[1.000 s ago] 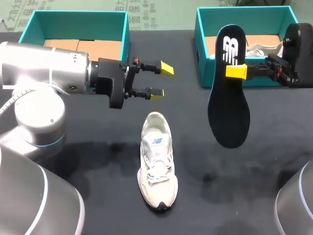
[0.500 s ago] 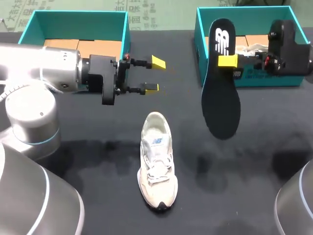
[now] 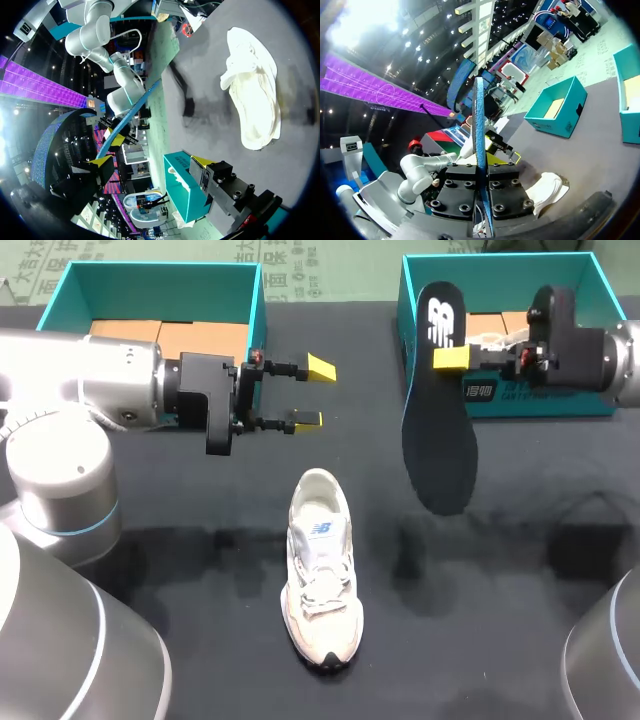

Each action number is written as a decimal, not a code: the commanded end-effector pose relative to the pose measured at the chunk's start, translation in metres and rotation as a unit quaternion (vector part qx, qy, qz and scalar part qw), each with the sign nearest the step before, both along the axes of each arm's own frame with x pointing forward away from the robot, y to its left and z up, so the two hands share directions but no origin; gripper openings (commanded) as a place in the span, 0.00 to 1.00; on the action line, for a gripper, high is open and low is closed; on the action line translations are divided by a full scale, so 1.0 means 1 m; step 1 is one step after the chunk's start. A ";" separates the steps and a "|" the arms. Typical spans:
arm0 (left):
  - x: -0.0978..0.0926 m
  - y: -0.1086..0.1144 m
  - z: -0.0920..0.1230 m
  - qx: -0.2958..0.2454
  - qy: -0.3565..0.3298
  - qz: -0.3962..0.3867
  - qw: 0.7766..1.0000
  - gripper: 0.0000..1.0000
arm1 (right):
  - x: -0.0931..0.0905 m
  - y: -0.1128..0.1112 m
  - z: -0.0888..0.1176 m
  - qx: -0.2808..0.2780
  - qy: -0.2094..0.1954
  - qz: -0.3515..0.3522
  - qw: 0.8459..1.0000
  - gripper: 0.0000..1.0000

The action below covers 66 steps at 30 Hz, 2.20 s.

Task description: Take the shoe out of the shoebox, open the shoe tongue, remove and reinsert the insole, then place the shoe into the shoebox

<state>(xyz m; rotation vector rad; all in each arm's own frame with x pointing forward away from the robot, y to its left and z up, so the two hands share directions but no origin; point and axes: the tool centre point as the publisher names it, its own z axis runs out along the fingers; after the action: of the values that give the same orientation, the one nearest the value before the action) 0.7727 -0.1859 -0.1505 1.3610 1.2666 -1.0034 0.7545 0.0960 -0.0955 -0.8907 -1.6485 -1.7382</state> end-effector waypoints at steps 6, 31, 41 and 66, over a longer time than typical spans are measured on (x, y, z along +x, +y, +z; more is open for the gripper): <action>0.000 -0.001 -0.001 0.000 -0.001 0.000 1.000 1.00 | 0.025 0.020 -0.025 0.005 0.064 0.012 0.998 0.00; 0.007 -0.034 -0.002 -0.042 -0.015 -0.002 0.999 1.00 | 0.060 0.052 -0.044 -0.002 0.191 0.026 0.981 0.00; 0.018 -0.047 -0.012 -0.043 -0.007 0.001 0.999 0.96 | 0.065 0.067 -0.055 -0.001 0.278 0.047 0.960 0.00; 0.017 -0.054 -0.017 -0.051 0.009 0.016 0.999 0.36 | 0.071 0.079 -0.066 0.006 0.304 0.042 0.952 0.00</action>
<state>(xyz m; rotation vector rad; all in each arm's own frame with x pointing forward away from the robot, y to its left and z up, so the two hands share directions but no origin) 0.7895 -0.2366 -0.1671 1.2522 1.2294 -1.0488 0.8254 0.1734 -0.1604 -1.1821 -1.2395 -1.2367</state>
